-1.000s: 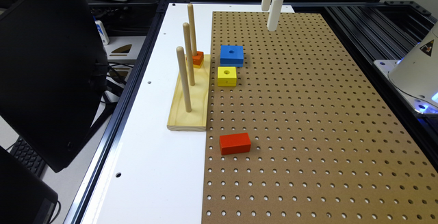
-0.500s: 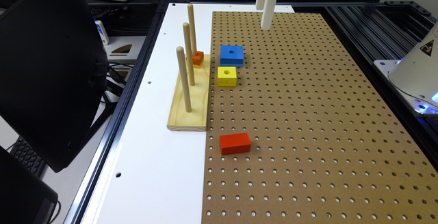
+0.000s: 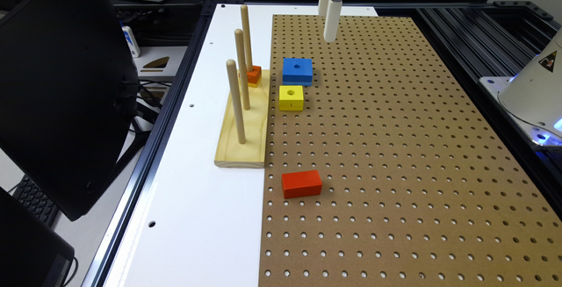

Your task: Pick up yellow block.

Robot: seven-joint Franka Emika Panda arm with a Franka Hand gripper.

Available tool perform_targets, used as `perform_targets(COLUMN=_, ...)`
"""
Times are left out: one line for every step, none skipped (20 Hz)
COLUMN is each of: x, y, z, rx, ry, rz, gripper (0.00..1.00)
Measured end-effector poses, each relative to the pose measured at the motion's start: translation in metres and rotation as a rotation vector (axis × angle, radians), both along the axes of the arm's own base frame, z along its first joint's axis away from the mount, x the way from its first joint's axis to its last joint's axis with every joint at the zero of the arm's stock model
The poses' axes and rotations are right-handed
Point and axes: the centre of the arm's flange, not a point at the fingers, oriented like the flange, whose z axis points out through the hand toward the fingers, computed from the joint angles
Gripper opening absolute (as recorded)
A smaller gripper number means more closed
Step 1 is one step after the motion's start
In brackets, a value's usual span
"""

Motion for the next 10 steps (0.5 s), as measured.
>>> perform_targets(x=0.000, y=0.000, z=-0.002, rx=0.000, ry=0.003, rz=0.000, gripper=1.00)
perform_targets(x=0.000, y=0.000, z=-0.004, rx=0.001, ry=0.007, rz=0.000, gripper=1.00)
perform_targets(x=0.001, y=0.000, z=-0.007, rx=0.001, ry=0.010, rz=0.000, gripper=1.00)
perform_targets(x=0.002, y=0.000, z=-0.011, rx=0.001, ry=0.011, rz=0.001, gripper=1.00)
perform_targets(x=0.003, y=0.000, z=-0.016, rx=0.002, ry=0.013, rz=0.001, gripper=1.00)
perform_targets(x=0.004, y=0.000, z=-0.021, rx=0.003, ry=0.013, rz=0.001, gripper=1.00)
perform_targets(x=0.005, y=0.000, z=-0.026, rx=0.003, ry=0.014, rz=0.001, gripper=1.00)
perform_targets(x=0.007, y=0.000, z=-0.034, rx=0.004, ry=0.014, rz=0.001, gripper=1.00)
perform_targets(x=0.008, y=0.000, z=-0.038, rx=0.004, ry=0.014, rz=0.001, gripper=1.00)
perform_targets(x=0.009, y=0.000, z=-0.041, rx=0.005, ry=0.014, rz=0.001, gripper=1.00)
